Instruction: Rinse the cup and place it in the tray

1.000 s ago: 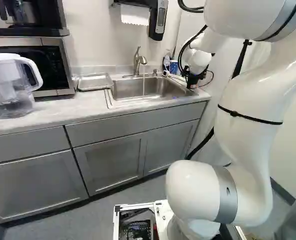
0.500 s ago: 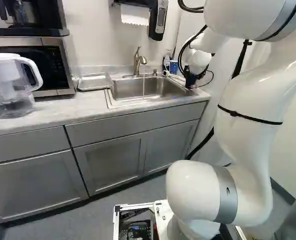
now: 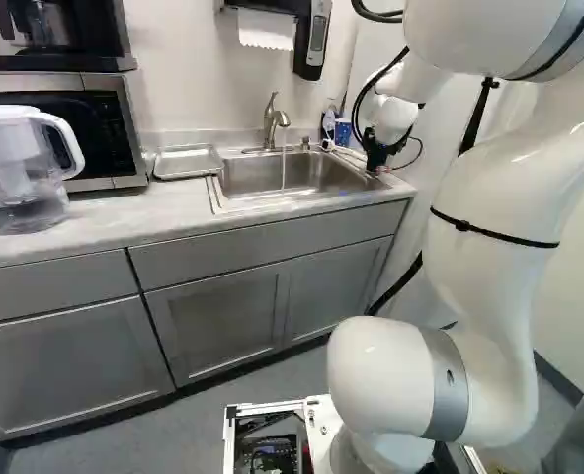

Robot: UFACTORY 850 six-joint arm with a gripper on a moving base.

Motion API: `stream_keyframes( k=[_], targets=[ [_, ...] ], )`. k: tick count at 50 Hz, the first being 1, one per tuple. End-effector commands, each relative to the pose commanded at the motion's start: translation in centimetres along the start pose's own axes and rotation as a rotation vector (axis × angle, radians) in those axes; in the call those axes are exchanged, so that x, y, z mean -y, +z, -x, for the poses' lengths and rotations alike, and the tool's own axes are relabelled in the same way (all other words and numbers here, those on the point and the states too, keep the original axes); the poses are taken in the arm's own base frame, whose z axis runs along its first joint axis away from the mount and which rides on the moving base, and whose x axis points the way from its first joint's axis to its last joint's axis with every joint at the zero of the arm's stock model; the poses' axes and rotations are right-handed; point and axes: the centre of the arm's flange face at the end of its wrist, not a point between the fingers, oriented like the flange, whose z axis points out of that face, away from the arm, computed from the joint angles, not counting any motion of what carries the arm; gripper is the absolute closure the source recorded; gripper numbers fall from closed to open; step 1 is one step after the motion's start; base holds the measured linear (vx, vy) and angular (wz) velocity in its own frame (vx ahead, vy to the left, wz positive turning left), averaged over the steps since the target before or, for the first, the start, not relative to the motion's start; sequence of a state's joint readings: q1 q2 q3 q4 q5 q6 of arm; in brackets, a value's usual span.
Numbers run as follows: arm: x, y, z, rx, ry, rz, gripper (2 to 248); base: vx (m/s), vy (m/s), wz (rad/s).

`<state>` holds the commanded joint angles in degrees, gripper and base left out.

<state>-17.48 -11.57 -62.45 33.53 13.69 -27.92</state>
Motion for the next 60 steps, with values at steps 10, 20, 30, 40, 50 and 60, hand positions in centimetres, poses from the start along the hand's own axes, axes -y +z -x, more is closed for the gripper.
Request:
stream_keyframes(
  k=[10,20,30,40,50,60],
  targets=[
    [0.0,-0.7,-0.9,-0.02,0.003,-0.002,129,0.0,0.0,0.0],
    [0.2,-1.6,-1.8,-0.04,0.003,-0.008,129,0.0,0.0,0.0],
    [1.3,-2.9,-2.4,-0.058,-0.004,-0.029,129,0.0,0.0,0.0],
    [2.7,-4.4,-2.9,-0.077,-0.012,-0.054,129,0.0,0.0,0.0],
    [4.0,-5.5,-2.9,-0.086,-0.022,-0.08,129,0.0,0.0,0.0],
    [5.4,-6.2,-2.5,-0.085,-0.034,-0.105,129,0.0,0.0,0.0]
  ],
)
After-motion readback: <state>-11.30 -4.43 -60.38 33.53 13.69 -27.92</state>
